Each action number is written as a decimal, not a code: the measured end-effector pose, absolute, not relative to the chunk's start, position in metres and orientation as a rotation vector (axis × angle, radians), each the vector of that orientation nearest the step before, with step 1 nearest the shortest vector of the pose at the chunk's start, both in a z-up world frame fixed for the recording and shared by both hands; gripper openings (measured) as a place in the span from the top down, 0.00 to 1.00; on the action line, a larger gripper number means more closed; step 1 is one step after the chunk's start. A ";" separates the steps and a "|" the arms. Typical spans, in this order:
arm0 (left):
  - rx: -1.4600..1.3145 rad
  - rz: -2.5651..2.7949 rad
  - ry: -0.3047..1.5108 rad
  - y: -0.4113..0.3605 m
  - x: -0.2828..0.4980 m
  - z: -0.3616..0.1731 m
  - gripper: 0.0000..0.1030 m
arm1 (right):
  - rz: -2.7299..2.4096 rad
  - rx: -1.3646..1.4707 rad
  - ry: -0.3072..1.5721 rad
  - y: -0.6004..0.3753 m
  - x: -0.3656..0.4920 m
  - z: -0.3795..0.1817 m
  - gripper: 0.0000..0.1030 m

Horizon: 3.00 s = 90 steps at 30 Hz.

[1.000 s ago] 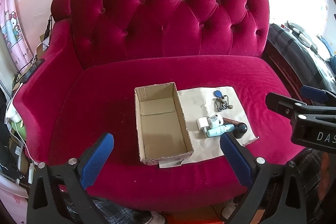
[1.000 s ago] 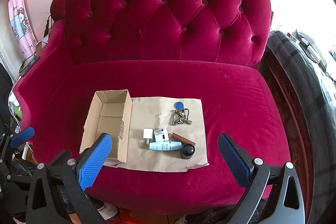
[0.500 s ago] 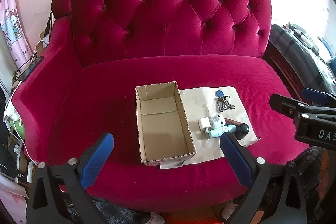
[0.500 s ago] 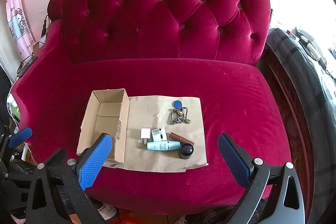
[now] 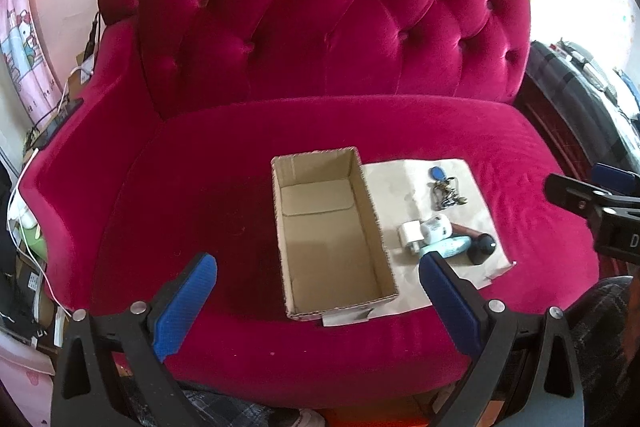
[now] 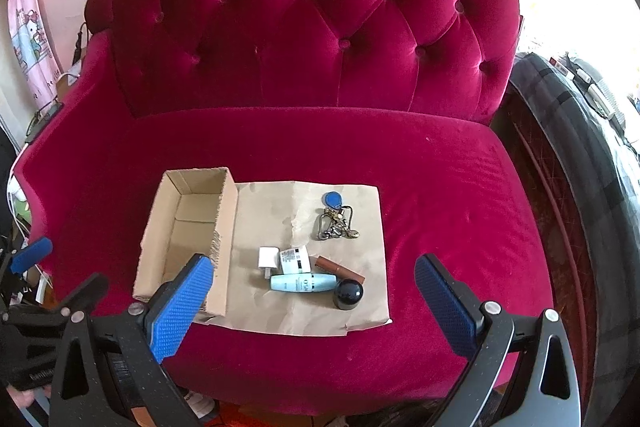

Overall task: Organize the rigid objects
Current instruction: 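Move the left tool to the cardboard box wall while the right tool approaches the objects, then grip the box wall with the left tool while the right tool grasps the black knob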

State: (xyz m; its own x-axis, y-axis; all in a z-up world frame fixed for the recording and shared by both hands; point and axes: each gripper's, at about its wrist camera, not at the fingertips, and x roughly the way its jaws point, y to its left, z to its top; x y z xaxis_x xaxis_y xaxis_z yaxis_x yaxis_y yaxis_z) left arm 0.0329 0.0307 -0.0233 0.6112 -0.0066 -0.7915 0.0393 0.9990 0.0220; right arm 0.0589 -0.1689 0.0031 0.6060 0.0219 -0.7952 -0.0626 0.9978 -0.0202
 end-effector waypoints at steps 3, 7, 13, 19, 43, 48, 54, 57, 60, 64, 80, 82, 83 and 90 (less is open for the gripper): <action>0.058 -0.004 0.925 0.038 0.043 -0.033 0.00 | 0.045 -0.056 0.933 -0.170 0.067 -0.005 0.00; 0.095 0.000 0.940 0.045 0.057 -0.047 0.00 | 0.047 -0.061 0.962 -0.170 0.077 -0.019 0.00; 0.094 -0.022 0.975 0.057 0.077 -0.068 0.00 | 0.057 -0.085 0.997 -0.165 0.093 -0.035 0.00; 0.074 -0.041 1.020 0.065 0.095 -0.093 0.00 | 0.056 -0.096 1.024 -0.164 0.105 -0.046 0.00; 0.020 -0.073 1.129 0.079 0.113 -0.150 0.16 | 0.032 -0.105 1.114 -0.169 0.142 -0.105 0.00; 0.001 -0.085 1.167 0.083 0.116 -0.154 0.54 | 0.027 -0.109 1.126 -0.169 0.143 -0.110 0.00; 0.037 -0.078 1.173 0.080 0.117 -0.157 0.91 | 0.011 -0.114 1.140 -0.171 0.147 -0.116 0.00; 0.046 -0.061 1.158 0.076 0.115 -0.161 0.94 | 0.006 -0.115 1.147 -0.172 0.147 -0.118 0.00; 0.039 -0.041 1.162 0.079 0.116 -0.163 0.96 | 0.004 -0.118 1.154 -0.173 0.148 -0.120 0.00; 0.036 -0.037 1.162 0.073 0.121 -0.164 0.96 | -0.007 -0.110 1.160 -0.178 0.149 -0.122 0.00; 0.069 -0.022 1.150 0.058 0.122 -0.169 0.96 | -0.066 0.020 1.286 -0.213 0.144 -0.140 0.00; 0.069 -0.020 1.149 0.057 0.122 -0.170 0.96 | -0.082 0.010 1.318 -0.215 0.143 -0.147 0.00; 0.069 -0.020 1.150 0.056 0.122 -0.170 0.96 | -0.088 0.003 1.330 -0.215 0.143 -0.150 0.00; 0.064 -0.017 1.157 0.056 0.122 -0.169 0.96 | -0.097 -0.049 1.407 -0.212 0.145 -0.172 0.01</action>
